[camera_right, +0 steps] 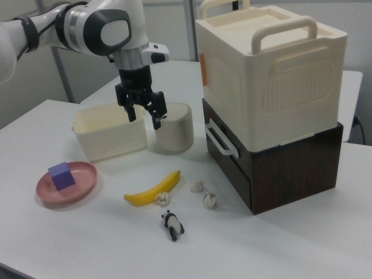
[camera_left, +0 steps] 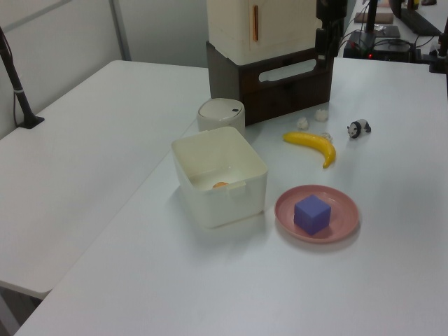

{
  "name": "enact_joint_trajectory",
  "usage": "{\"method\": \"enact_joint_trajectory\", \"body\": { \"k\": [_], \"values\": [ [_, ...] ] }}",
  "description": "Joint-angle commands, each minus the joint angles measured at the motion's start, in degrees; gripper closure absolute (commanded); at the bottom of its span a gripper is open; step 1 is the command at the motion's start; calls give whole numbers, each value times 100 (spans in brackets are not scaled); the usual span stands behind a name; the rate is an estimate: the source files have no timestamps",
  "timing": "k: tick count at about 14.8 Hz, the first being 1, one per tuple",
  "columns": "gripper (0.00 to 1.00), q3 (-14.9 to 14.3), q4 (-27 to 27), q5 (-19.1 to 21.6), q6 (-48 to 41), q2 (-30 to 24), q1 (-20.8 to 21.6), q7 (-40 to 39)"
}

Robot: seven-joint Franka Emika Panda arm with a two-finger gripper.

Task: Slide open the drawer
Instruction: 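Move the gripper toward the white handle of the brown drawer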

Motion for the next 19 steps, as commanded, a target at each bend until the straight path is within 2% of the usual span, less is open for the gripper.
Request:
{"method": "enact_joint_trajectory", "body": {
  "k": [1, 3, 4, 8, 10, 11, 13, 15, 16, 17, 19],
  "values": [
    [35, -24, -46, 15, 302, 45, 66, 215],
    [56, -24, -37, 41, 311, 45, 57, 215],
    [59, -33, -37, 41, 319, 45, 48, 215],
    [59, -33, -37, -2, 504, 54, 30, 57],
    [59, -33, -37, -186, 513, 150, 30, -756],
    [57, -33, -37, -370, 539, 212, 30, -1326],
    [38, -59, -55, -634, 705, 247, 13, -2364],
    [31, -77, -72, -854, 759, 247, 4, -3200],
    [30, -77, -72, -960, 802, 256, 13, -3448],
    [17, -77, -107, -1013, 898, 265, 13, -3555],
    [1, -77, -352, -1127, 1292, 265, 22, -3695]
  ]
}}
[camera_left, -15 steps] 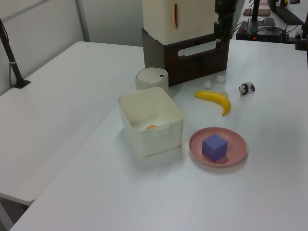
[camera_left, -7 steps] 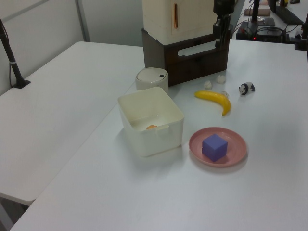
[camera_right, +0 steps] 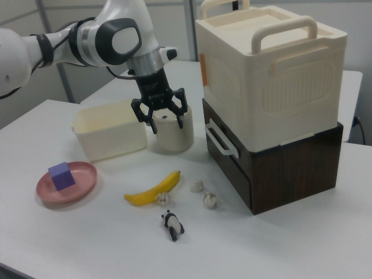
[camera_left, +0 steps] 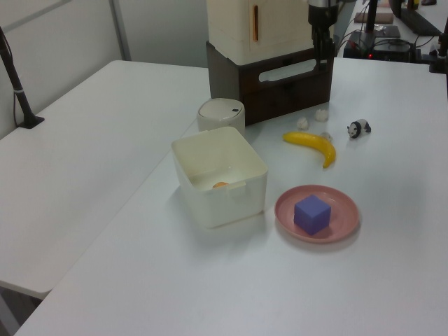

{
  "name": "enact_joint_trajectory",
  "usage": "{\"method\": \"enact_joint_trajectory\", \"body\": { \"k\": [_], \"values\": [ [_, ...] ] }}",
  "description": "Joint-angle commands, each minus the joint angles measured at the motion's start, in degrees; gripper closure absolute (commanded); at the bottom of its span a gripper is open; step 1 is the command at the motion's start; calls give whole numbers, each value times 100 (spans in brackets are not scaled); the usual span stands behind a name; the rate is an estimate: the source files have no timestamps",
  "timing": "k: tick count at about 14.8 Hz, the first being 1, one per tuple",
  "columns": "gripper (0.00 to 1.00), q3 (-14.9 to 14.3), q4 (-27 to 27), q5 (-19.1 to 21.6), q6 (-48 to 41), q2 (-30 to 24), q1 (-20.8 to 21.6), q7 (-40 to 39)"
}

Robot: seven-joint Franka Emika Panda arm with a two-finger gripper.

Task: Slide open the drawer
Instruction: 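Lower the gripper and hook it onto the drawer's white handle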

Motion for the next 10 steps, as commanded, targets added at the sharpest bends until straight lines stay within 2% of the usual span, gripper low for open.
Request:
{"method": "enact_joint_trajectory", "body": {
  "k": [1, 5, 10],
  "values": [
    [0, -38, -504, -303, 784, -47, 40, -557],
    [0, -38, -462, -584, 1558, 567, -179, -839],
    [0, -38, -418, -655, 2140, 700, -434, -954]
  ]
}}
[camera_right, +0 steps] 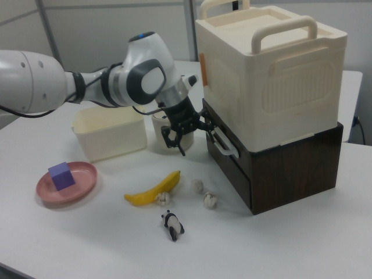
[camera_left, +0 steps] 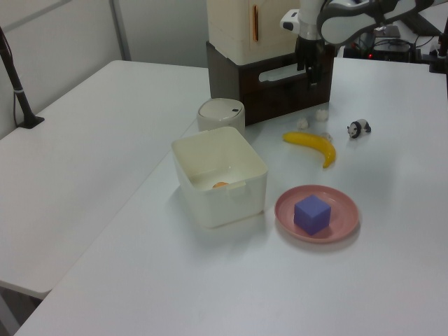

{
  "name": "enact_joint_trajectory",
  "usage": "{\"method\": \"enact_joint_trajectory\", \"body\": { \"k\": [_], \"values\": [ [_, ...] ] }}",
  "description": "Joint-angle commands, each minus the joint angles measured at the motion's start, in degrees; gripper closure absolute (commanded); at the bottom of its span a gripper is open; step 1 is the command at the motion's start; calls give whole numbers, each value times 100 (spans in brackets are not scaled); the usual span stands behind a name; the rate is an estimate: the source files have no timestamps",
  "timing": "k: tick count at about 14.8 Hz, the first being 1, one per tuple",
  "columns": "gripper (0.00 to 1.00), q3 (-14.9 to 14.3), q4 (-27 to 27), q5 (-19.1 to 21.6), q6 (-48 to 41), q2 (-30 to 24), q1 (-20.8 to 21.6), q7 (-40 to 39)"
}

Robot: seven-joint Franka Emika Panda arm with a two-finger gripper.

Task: Slide open the drawer
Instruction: 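Lower the gripper and hook it onto the drawer's white handle, then pull the handle outward, sliding the brown drawer open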

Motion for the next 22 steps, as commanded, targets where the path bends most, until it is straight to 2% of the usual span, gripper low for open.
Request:
{"method": "enact_joint_trajectory", "body": {
  "k": [1, 6, 14, 17, 22],
  "values": [
    [0, -29, 82, -31, 293, -12, -149, -198],
    [0, -29, 100, -83, 794, 226, -255, -189],
    [0, 24, 38, -83, 751, 261, -79, -198],
    [1, 24, -67, -57, 681, 191, 105, -145],
    [1, 33, -102, 5, -118, 16, 342, -215]
  ]
}}
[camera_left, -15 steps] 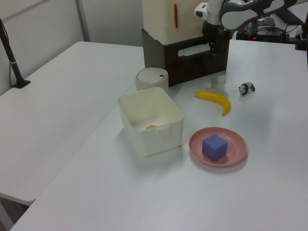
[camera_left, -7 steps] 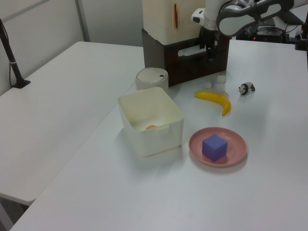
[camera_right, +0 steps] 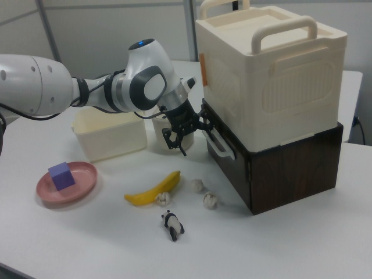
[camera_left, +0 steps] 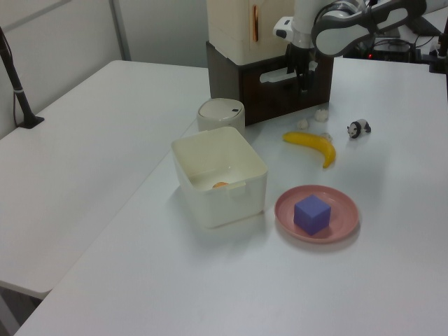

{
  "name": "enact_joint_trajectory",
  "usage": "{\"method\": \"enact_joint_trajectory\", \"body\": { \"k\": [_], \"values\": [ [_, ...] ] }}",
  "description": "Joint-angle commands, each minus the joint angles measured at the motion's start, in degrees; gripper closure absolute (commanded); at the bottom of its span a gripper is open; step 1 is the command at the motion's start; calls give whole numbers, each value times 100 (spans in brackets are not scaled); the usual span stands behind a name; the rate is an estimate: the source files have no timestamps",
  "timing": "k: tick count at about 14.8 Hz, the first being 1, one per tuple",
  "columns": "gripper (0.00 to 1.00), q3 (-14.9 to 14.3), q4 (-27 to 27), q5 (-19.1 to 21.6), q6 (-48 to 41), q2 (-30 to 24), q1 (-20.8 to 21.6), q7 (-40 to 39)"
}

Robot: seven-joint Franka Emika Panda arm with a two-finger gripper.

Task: Slide open the drawer
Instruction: 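Pull the handle outward, sliding the brown drawer open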

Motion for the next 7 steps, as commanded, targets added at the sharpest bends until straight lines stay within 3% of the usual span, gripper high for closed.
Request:
{"method": "enact_joint_trajectory", "body": {
  "k": [1, 7],
  "values": [
    [1, -25, -184, 17, -671, -277, 319, -94],
    [2, 1, -886, 70, -962, -936, 670, -76]
  ]
}}
